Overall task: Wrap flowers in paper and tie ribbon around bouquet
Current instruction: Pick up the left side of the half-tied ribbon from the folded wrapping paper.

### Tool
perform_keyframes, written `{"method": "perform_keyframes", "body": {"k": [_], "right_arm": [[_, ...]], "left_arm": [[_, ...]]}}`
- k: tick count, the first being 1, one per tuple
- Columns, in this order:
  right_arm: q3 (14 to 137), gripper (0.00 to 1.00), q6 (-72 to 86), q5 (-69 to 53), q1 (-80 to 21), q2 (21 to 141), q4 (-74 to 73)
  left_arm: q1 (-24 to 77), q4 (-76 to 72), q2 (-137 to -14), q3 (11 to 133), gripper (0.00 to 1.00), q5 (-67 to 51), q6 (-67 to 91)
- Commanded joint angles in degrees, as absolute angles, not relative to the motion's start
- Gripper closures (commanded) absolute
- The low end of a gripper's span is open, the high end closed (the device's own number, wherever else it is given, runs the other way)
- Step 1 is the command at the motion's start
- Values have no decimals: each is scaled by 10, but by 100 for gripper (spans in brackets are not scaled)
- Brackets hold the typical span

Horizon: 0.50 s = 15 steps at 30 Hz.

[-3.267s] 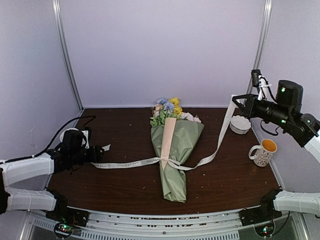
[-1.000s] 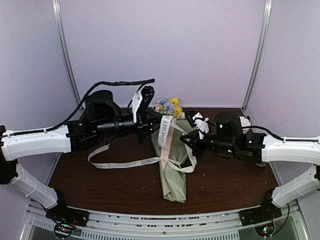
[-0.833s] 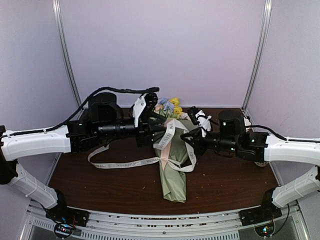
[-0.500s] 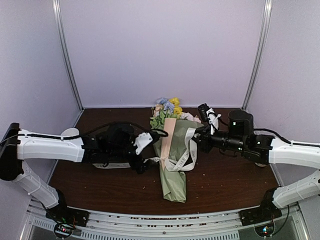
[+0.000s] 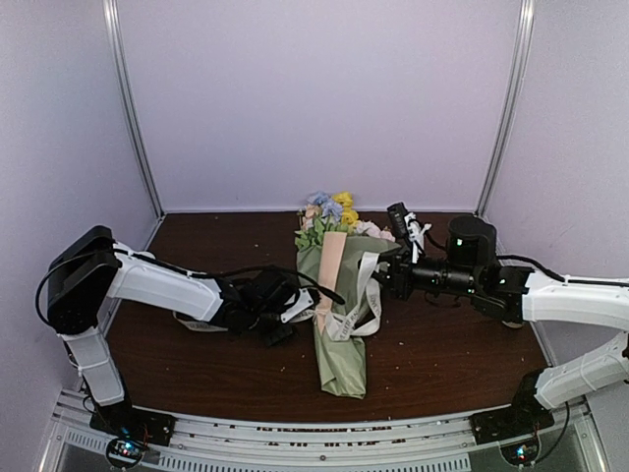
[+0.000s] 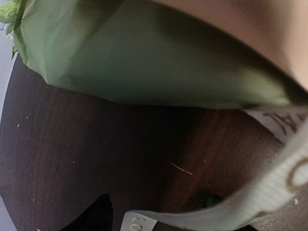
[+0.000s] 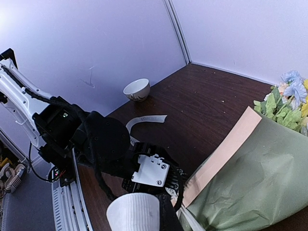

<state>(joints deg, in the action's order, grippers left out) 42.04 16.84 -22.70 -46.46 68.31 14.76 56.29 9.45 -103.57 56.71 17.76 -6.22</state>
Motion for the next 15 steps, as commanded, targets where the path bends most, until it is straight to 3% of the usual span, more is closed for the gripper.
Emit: {"method": "perform_keyframes", "body": {"k": [1, 2, 3, 4, 15], "right_arm": [[413, 100, 184, -247, -464, 681, 169], [412, 100, 185, -245, -463, 679, 164], [413, 100, 185, -244, -463, 678, 156], [414, 100, 185, -243, -463, 676, 151], [445, 100, 165, -221, -453, 664, 62]], "left_arm": [[550, 43, -1038, 573, 54, 191, -65], [548, 42, -1037, 574, 70, 182, -61], [546, 42, -1036, 574, 93, 173, -57], [544, 39, -1035, 573, 100, 169, -55], [525, -3, -979, 528, 100, 129, -5]]}}
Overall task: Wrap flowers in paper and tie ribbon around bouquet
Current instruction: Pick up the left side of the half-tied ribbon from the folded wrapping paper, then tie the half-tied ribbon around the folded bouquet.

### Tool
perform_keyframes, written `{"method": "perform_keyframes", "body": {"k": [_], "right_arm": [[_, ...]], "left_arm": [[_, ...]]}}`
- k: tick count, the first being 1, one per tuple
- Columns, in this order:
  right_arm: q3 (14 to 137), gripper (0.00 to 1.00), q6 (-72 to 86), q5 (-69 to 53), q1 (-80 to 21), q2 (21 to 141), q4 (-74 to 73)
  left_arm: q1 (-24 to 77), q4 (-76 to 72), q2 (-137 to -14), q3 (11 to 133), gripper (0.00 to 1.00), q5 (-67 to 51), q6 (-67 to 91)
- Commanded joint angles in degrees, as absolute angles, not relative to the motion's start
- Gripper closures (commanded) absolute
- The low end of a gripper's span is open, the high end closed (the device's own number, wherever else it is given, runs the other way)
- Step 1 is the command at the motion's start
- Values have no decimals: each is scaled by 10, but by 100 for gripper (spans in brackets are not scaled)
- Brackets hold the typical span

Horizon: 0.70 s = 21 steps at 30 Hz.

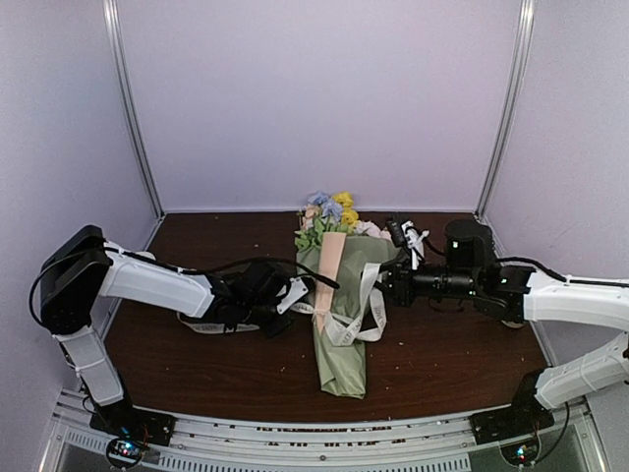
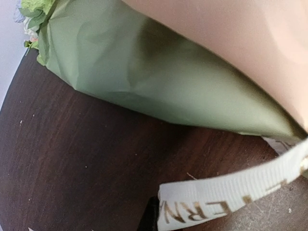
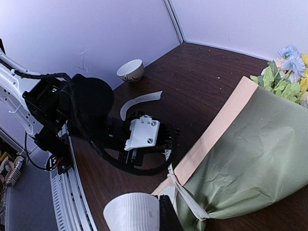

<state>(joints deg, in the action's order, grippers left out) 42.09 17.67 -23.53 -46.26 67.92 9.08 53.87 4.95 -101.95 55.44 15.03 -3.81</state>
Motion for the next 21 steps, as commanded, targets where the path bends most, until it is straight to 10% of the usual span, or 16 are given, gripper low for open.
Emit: {"method": "perform_keyframes", "body": {"k": [1, 10, 21], "right_arm": [[448, 100, 165, -217, -450, 665, 56], [471, 100, 200, -223, -471, 667, -12], [170, 100, 456, -79, -633, 413, -170]], "left_arm": [[519, -6, -975, 524, 100, 123, 2], [479, 16, -991, 551, 100, 92, 42], [304, 104, -1110, 661, 100, -37, 196]]}}
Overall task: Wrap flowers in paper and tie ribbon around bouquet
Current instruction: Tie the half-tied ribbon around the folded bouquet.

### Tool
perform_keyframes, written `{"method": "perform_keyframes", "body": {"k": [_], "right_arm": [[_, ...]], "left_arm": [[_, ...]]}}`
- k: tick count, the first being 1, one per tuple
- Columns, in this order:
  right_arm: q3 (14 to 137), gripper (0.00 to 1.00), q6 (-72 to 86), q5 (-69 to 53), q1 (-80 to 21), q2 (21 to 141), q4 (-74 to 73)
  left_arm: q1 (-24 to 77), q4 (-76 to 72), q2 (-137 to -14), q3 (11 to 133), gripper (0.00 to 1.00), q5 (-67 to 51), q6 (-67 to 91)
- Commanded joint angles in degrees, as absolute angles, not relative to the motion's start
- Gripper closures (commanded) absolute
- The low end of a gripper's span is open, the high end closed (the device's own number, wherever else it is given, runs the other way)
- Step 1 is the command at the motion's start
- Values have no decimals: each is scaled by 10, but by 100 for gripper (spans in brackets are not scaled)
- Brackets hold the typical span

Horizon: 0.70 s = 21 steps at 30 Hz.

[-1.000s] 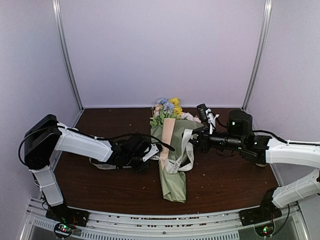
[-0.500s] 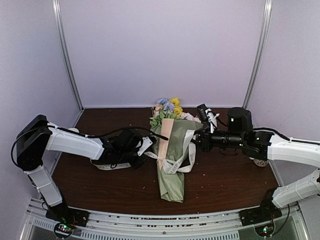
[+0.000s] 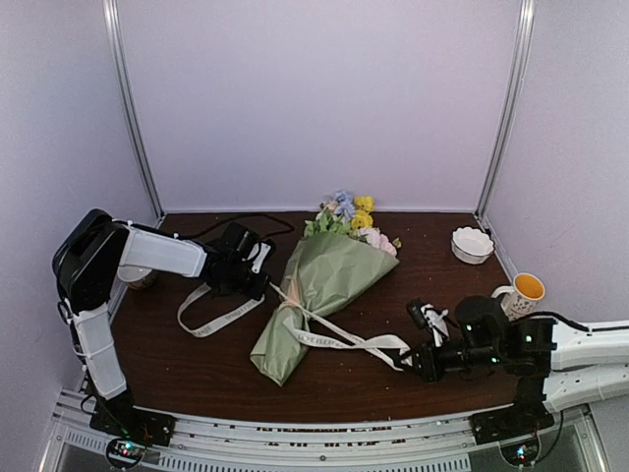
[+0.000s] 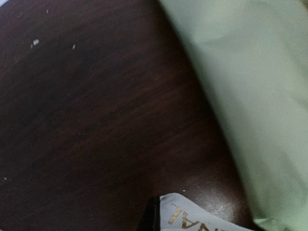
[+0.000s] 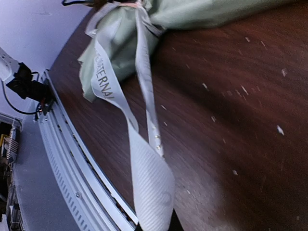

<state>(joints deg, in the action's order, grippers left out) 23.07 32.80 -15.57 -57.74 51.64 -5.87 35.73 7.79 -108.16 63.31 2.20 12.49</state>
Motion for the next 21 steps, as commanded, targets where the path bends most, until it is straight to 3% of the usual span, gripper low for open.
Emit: {"method": "perform_keyframes", "body": {"k": [1, 7, 12, 15, 21], "right_arm": [[153, 100, 483, -67, -651, 372, -195], [73, 100, 605, -20, -711, 142, -396], [85, 100, 627, -15, -714, 11, -491], [123, 100, 610, 9, -713, 33, -544], [150, 100, 563, 16, -714, 180, -505]], "left_arm": [[291, 110, -1119, 670, 100, -42, 203], [233, 144, -1158, 729, 100, -53, 220], [188, 171, -1167, 750, 100, -35, 220], [164, 176, -1170, 754, 100, -34, 219], [159, 178, -1171, 756, 100, -44, 202]]}}
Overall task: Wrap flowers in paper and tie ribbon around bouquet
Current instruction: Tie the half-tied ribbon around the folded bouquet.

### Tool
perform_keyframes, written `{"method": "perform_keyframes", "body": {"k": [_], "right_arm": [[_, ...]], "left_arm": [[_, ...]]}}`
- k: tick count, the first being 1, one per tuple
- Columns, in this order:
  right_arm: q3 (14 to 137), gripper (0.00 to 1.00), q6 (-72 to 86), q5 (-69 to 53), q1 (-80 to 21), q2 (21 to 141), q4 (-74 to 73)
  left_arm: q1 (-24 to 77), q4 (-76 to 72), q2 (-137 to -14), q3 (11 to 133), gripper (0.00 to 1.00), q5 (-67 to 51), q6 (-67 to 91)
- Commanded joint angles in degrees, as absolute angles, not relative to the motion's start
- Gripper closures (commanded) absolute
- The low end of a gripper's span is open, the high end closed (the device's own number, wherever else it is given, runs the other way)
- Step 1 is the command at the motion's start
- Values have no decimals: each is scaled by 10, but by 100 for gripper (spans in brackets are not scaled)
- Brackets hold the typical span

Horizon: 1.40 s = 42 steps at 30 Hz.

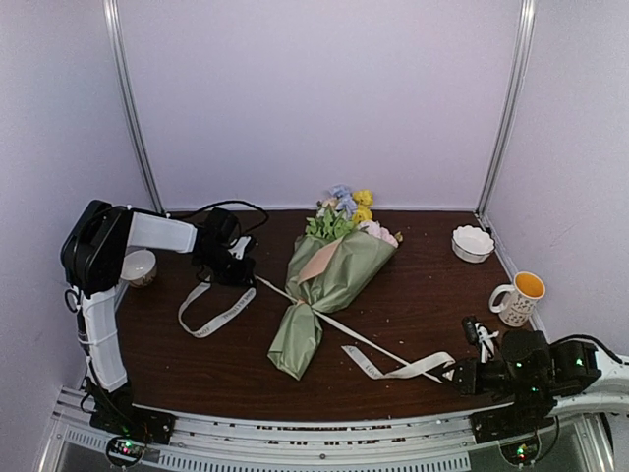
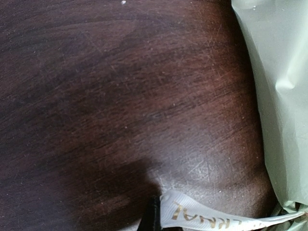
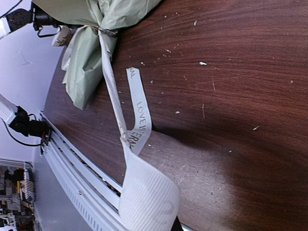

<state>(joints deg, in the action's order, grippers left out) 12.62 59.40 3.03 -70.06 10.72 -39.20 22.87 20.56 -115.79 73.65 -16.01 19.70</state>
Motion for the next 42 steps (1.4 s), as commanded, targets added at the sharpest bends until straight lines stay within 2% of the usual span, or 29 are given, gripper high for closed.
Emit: {"method": "perform_keyframes", "body": {"k": [1, 9, 16, 21, 26, 31, 37, 42], "right_arm": [[153, 100, 558, 16, -714, 194, -499], [185, 100, 534, 36, -713, 237, -442], [328, 100, 416, 24, -699, 455, -336], [440, 100, 313, -36, -622, 609, -270], [512, 100, 261, -82, -516, 697, -230], [534, 100, 240, -104, -409, 729, -207], [573, 100, 209, -103, -294, 712, -242], [640, 100, 167, -66, -256, 711, -322]], "left_arm": [[159, 179, -1170, 755, 100, -43, 201], [182, 162, -1124, 721, 100, -53, 190], [262, 134, -1055, 656, 100, -37, 189], [295, 132, -999, 593, 100, -29, 205], [335, 127, -945, 532, 100, -22, 215], [386, 118, -915, 492, 100, -21, 213], [474, 103, -882, 472, 100, -50, 180], [548, 91, -878, 500, 100, -56, 138]]}}
